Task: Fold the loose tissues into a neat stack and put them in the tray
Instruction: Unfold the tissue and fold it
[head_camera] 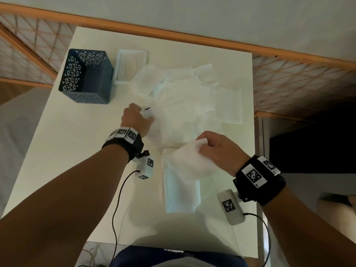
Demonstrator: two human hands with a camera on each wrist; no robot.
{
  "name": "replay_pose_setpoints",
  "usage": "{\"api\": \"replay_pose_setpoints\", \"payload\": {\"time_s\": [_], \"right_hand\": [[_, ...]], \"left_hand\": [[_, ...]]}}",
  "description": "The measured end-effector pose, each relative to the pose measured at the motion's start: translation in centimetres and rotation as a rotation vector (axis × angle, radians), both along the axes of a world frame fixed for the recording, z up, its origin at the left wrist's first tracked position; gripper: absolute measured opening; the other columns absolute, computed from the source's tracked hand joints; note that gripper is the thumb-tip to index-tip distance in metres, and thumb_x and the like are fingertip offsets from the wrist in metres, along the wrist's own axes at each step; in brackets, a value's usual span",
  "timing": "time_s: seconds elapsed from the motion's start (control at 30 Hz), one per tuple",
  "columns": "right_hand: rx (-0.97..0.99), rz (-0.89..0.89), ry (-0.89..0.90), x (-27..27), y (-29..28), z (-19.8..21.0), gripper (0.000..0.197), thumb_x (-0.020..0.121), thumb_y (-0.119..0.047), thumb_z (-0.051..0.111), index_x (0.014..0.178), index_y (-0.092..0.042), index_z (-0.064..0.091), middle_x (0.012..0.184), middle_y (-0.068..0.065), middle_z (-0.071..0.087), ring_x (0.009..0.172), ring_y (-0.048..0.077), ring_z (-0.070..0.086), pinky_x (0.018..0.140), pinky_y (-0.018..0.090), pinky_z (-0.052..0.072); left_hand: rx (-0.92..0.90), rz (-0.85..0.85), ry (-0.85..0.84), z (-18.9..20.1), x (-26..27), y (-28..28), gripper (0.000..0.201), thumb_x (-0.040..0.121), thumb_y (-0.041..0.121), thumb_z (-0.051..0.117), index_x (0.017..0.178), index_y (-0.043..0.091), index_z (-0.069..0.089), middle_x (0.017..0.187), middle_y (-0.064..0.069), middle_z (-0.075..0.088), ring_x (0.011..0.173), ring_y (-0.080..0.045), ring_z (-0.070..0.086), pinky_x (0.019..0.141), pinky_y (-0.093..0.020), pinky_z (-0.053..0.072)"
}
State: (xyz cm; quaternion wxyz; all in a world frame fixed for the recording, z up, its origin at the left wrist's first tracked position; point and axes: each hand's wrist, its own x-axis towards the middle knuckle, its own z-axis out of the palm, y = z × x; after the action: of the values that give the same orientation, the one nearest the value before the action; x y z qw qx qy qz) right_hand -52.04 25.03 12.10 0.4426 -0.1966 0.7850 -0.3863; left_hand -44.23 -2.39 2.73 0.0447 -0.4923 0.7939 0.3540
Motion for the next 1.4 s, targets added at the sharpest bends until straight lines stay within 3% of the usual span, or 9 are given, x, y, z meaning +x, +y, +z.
{"api": "replay_pose_setpoints", "payload": {"time_s": [0.23, 0.4, 0.6, 0.73, 0.83, 0.93, 1.07, 1.27, 1.4], "right_hand": [[0.036, 0.389, -0.088, -0.1, -1.4, 1.2, 0.008, 0.088, -0.028, 0.057, 0.086, -0.028, 0.066, 0.081, -0.006, 0.065, 0.073, 0.01, 0.059, 0.072, 0.031, 0.047], [0.092, 0.539, -0.221, 0.6, -2.8, 0.2, 0.01, 0.099, -0.012, 0.059, 0.1, -0.016, 0.068, 0.089, -0.001, 0.073, 0.078, 0.011, 0.07, 0.071, 0.026, 0.057], [0.263, 0.715, 0.246, 1.8, -4.3, -2.5, 0.009, 0.1, -0.025, 0.056, 0.094, -0.021, 0.051, 0.083, -0.009, 0.053, 0.077, 0.016, 0.052, 0.068, 0.028, 0.039], [0.274, 0.702, 0.293, 2.4, -4.2, -3.9, 0.024, 0.102, -0.024, 0.054, 0.126, -0.023, 0.057, 0.091, -0.012, 0.056, 0.082, 0.016, 0.056, 0.073, 0.029, 0.043], [0.267, 0.764, 0.394, 2.8, -4.3, -4.5, 0.026, 0.103, -0.02, 0.049, 0.127, -0.024, 0.058, 0.101, -0.005, 0.06, 0.09, 0.019, 0.056, 0.079, 0.033, 0.048], [0.268, 0.789, 0.455, 2.9, -4.4, -4.7, 0.032, 0.104, -0.016, 0.045, 0.132, -0.023, 0.059, 0.103, -0.005, 0.054, 0.097, 0.019, 0.05, 0.082, 0.031, 0.041], [0.204, 0.816, 0.575, 3.1, -4.4, -4.8, 0.033, 0.103, -0.014, 0.049, 0.132, -0.023, 0.062, 0.111, 0.004, 0.065, 0.103, 0.027, 0.056, 0.093, 0.039, 0.047], [0.152, 0.888, 0.654, 3.5, -5.0, -4.2, 0.039, 0.102, -0.009, 0.053, 0.136, -0.027, 0.06, 0.12, 0.001, 0.061, 0.112, 0.023, 0.051, 0.1, 0.036, 0.036], [0.157, 0.88, 0.725, 4.0, -5.3, -4.4, 0.039, 0.1, -0.007, 0.052, 0.135, -0.021, 0.059, 0.114, 0.004, 0.062, 0.108, 0.026, 0.053, 0.099, 0.039, 0.04]], "left_hand": [[-0.138, -0.335, -0.134, -1.5, -2.8, 0.5, 0.076, 0.082, 0.037, 0.083, 0.142, 0.011, 0.046, 0.138, -0.013, 0.047, 0.13, -0.036, 0.045, 0.099, -0.047, 0.046], [-0.151, -0.398, -0.157, -1.9, -3.3, -0.1, 0.077, 0.08, 0.044, 0.087, 0.142, 0.018, 0.05, 0.134, -0.012, 0.046, 0.124, -0.035, 0.05, 0.104, -0.048, 0.045], [-0.181, -0.404, -0.132, -1.9, -3.0, -0.1, 0.073, 0.08, 0.048, 0.085, 0.136, 0.015, 0.052, 0.13, -0.01, 0.049, 0.119, -0.033, 0.053, 0.101, -0.047, 0.048], [-0.195, -0.388, -0.096, -1.8, -2.6, 0.2, 0.067, 0.082, 0.043, 0.083, 0.133, 0.013, 0.052, 0.129, -0.01, 0.051, 0.116, -0.033, 0.054, 0.096, -0.045, 0.049], [-0.167, -0.37, -0.066, -1.7, -2.4, 0.4, 0.058, 0.086, 0.037, 0.076, 0.133, 0.012, 0.052, 0.128, -0.009, 0.051, 0.112, -0.033, 0.056, 0.092, -0.044, 0.05], [-0.149, -0.34, -0.007, -1.6, -2.3, 0.4, 0.044, 0.094, 0.032, 0.066, 0.128, 0.009, 0.052, 0.124, -0.01, 0.052, 0.096, -0.031, 0.058, 0.078, -0.039, 0.044], [-0.166, -0.319, 0.041, -1.7, -1.9, 0.0, 0.036, 0.1, 0.028, 0.061, 0.128, 0.007, 0.054, 0.124, -0.012, 0.06, 0.095, -0.026, 0.054, 0.08, -0.035, 0.038], [-0.157, -0.277, 0.081, -1.7, -1.7, -0.1, 0.033, 0.097, 0.029, 0.068, 0.121, 0.008, 0.058, 0.11, -0.006, 0.062, 0.092, -0.022, 0.051, 0.081, -0.035, 0.04], [-0.126, -0.209, 0.113, -1.7, -1.3, -0.3, 0.035, 0.091, 0.032, 0.075, 0.113, 0.013, 0.055, 0.101, -0.001, 0.06, 0.09, -0.024, 0.056, 0.078, -0.035, 0.042]]}}
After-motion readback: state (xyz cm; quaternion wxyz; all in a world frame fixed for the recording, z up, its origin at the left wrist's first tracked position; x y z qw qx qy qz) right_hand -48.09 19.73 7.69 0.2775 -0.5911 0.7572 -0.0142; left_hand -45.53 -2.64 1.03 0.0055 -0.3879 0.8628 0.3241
